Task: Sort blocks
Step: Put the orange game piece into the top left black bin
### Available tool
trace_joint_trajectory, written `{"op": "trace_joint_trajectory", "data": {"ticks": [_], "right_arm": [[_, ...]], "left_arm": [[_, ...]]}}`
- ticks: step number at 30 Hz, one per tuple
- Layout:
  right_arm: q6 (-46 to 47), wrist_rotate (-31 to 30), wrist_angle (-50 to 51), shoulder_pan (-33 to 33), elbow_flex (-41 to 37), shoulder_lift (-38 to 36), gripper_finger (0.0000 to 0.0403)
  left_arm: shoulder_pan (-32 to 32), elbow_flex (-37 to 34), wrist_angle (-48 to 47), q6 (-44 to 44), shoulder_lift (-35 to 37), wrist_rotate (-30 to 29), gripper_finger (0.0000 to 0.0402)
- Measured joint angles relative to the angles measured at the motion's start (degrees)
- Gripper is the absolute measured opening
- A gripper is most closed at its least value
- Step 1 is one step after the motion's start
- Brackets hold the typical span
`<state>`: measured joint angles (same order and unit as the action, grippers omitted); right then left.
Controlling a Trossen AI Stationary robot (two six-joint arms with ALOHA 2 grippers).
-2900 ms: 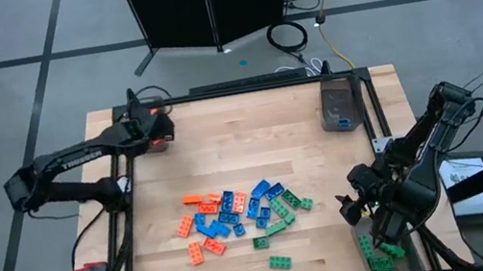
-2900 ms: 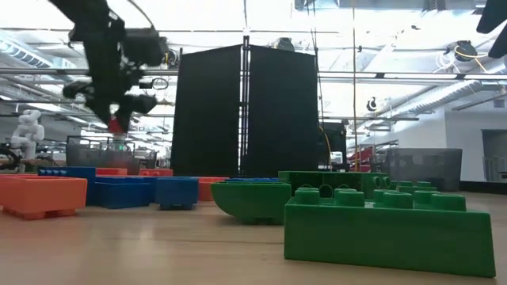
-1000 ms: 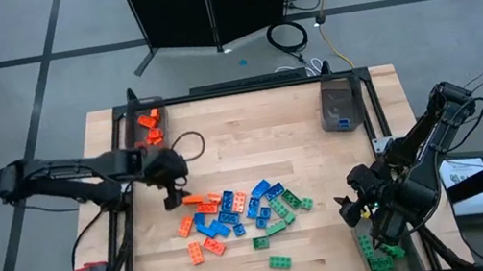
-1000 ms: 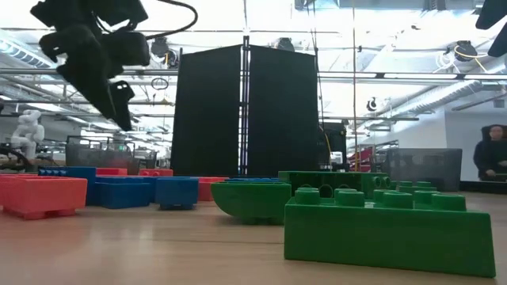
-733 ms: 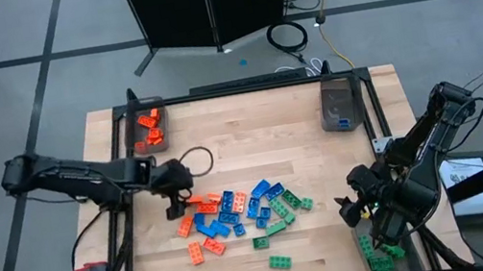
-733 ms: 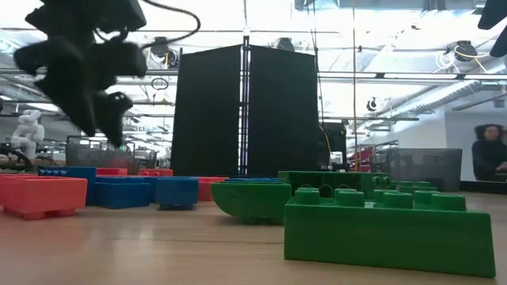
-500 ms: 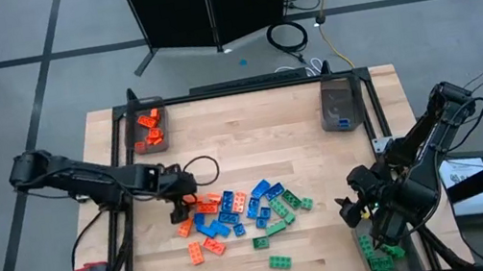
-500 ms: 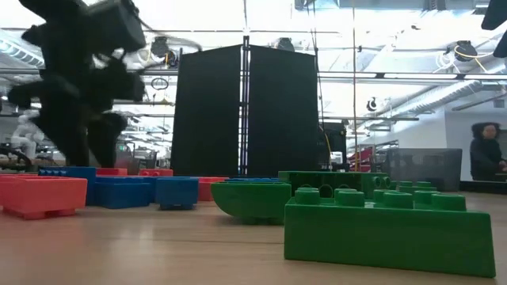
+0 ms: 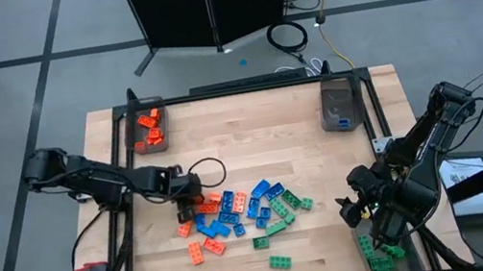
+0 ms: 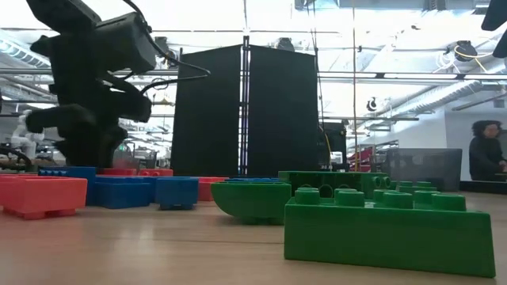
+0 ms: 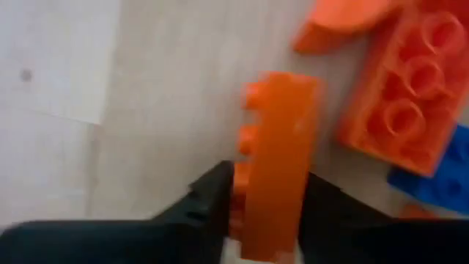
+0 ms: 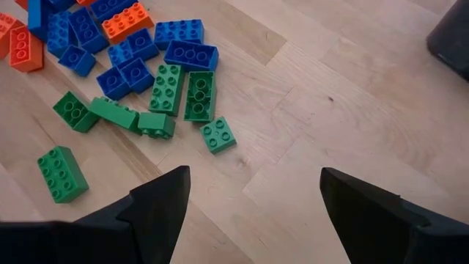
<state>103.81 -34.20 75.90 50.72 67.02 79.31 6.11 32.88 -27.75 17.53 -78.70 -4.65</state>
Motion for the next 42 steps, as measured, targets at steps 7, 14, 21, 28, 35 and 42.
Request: {"op": "trace_joint_trajectory", "data": {"ticks": [7,14,21,28,35,42], "right_arm": [[0.1,0.0,0.2,0.0,0.0,0.0,0.0299],[0.0,-0.3,1.2,0.0,0.0,0.0,0.0299],[0.0,-0.3,1.9,0.0,0.0,0.0,0.0299],[0.0,-0.3,2.0,0.0,0.0,0.0,0.0299],[-1.0,-0.3,2.0,0.0,0.0,0.0,0.0299],[-1.2,-0.5,2.0,0.0,0.0,0.0,0.0299]], "left_arm": [[-0.2,4.0,-2.5,5.9,3.3,-8.3,0.0079],[-4.5,15.2,-15.5,15.6,7.1,-27.1,0.0079],[-19.0,21.5,-18.5,13.6,12.4,-34.9,0.0079],[-40.7,21.9,-21.3,10.9,14.9,-31.5,0.0079],[-55.1,19.8,-19.8,5.9,11.2,-21.7,0.0079],[-58.4,17.5,-19.3,4.1,5.3,-17.4,0.0079]]}}
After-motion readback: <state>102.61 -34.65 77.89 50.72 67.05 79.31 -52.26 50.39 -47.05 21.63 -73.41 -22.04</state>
